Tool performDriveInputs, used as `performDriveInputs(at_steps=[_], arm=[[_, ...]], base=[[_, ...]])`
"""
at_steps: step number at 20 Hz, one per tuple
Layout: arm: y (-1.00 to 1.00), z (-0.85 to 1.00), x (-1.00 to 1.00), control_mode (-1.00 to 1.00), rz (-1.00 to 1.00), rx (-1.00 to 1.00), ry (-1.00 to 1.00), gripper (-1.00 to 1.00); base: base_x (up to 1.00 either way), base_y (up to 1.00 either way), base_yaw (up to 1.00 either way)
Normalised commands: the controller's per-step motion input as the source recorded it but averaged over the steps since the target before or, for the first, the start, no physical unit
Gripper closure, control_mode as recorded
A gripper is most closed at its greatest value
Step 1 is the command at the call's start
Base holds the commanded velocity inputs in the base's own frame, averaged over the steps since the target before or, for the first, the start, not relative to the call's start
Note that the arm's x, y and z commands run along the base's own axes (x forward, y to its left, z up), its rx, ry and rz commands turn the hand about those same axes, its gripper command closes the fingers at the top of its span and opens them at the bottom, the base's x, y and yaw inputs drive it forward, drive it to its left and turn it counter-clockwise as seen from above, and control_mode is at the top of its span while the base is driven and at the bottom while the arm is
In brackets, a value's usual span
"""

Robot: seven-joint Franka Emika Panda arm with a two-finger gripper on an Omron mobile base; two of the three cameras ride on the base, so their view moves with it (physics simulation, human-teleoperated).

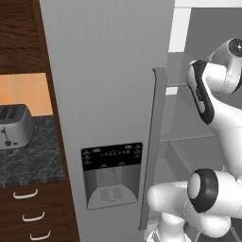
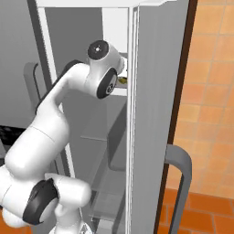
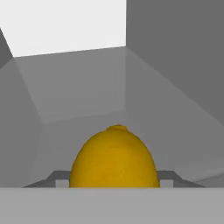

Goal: Place one lemon and one chicken drumstick in each tupperware on the nearby counter, to pack two identical lunches.

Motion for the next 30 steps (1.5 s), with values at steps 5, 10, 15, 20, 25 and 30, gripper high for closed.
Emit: performDriveInputs(at_steps=[5,10,15,20,25,30], arm=[[0.41,0.15,-1.00,-1.00,0.00,-0.04,0.00,1.00],[0.25,0.20,-1.00,-1.00,0.05,-0.01,0.08,1.00],[0.13,0.04,-1.00,-1.00,0.05,0.00,0.20,1.00],[0.48,-0.34,-1.00,-1.00,0.06,-0.02,0.12,1.00],[0.38,-0.38,-1.00,-1.00,0.07,0.00,0.08,1.00],[0.10,-0.07,-0.20,1.00,0.01,0.00,0.01,1.00]], base=[[0.00,0.00,0.00],[0.00,0.00,0.00],[0.00,0.00,0.00],[0.00,0.00,0.00],[0.00,0.00,0.00],[-0.42,0.74,0.13]])
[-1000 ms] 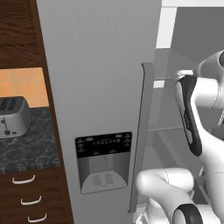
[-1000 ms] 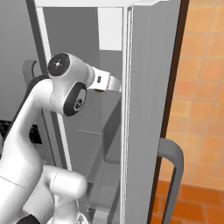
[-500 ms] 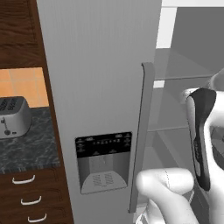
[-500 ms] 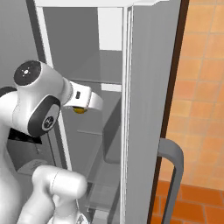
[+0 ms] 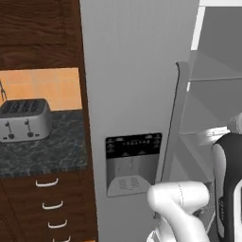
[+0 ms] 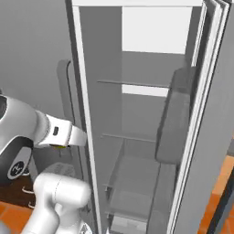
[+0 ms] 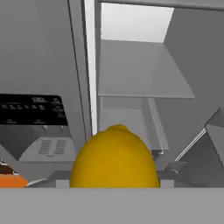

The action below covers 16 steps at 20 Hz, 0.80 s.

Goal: Place one lemon and one chicken drumstick in each tupperware on the nearby counter, to pack two identical lunches.

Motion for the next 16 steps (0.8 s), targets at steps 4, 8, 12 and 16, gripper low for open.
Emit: performDriveInputs(at_steps=[4,8,12,16], arm=[[0.00,0.00,0.00,1.00,0.00,0.00,0.00,1.00],[0.00,0.00,0.00,1.00,0.00,0.00,0.00,1.00],[0.00,0.00,0.00,1.00,0.00,0.00,0.00,1.00],[0.00,0.00,0.00,1.00,0.00,0.00,0.00,1.00]], base=[[0.08,1.00,0.23],[0.02,1.00,0.22],[0.00,1.00,0.20],[0.14,1.00,0.02]])
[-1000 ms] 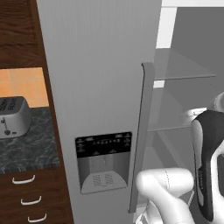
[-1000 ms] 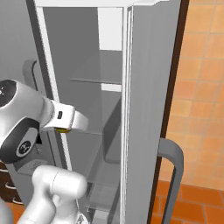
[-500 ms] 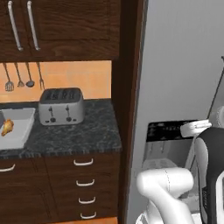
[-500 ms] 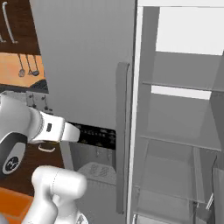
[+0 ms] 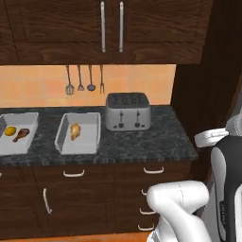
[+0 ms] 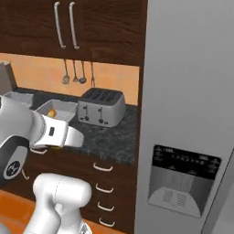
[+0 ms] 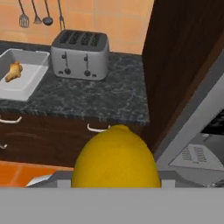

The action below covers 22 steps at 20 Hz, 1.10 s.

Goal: Place one lemon and one chicken drumstick in each tupperware on the nearby counter, to pack two identical lunches.

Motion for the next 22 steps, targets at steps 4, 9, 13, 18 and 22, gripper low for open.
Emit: performDriveInputs(at_steps=[4,9,13,18,22], arm=[[0.00,0.00,0.00,1.00,0.00,0.00,0.00,1.00],[0.00,0.00,0.00,1.00,0.00,0.00,0.00,1.00],[0.00,0.00,0.00,1.00,0.00,0.00,0.00,1.00],[0.00,0.00,0.00,1.00,0.00,0.00,0.00,1.00],[-0.16,-0.58,0.31,-1.00,0.03,0.00,0.08,1.00]], base=[[0.38,1.00,-0.18],[0.35,1.00,-0.09],[0.61,1.00,-0.09],[0.80,0.24,0.02],[0.14,-0.01,0.02]])
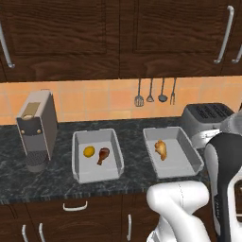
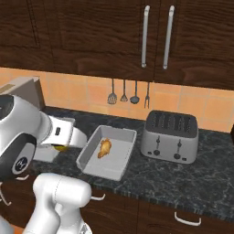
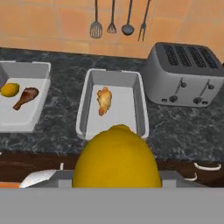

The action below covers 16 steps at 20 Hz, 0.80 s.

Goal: Place one lemon and one chicken drumstick in each tupperware on the nearby counter, to pack two identical lunches.

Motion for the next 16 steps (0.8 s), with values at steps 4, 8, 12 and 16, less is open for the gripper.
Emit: performDriveInputs(at_steps=[4,8,12,16], arm=[[-0.10,-1.00,0.92,-1.00,0.04,0.00,0.22,1.00],[-0.34,-0.87,1.00,-1.00,0.07,0.00,0.18,1.00],[-0.48,-0.75,1.00,-1.00,0.10,0.01,0.10,1.00],[-0.36,-0.69,1.00,-1.00,0.12,0.00,0.05,1.00]], base=[[0.00,0.00,0.00],[0.00,0.00,0.00],[0.00,0.00,0.00],[0.00,0.00,0.00]])
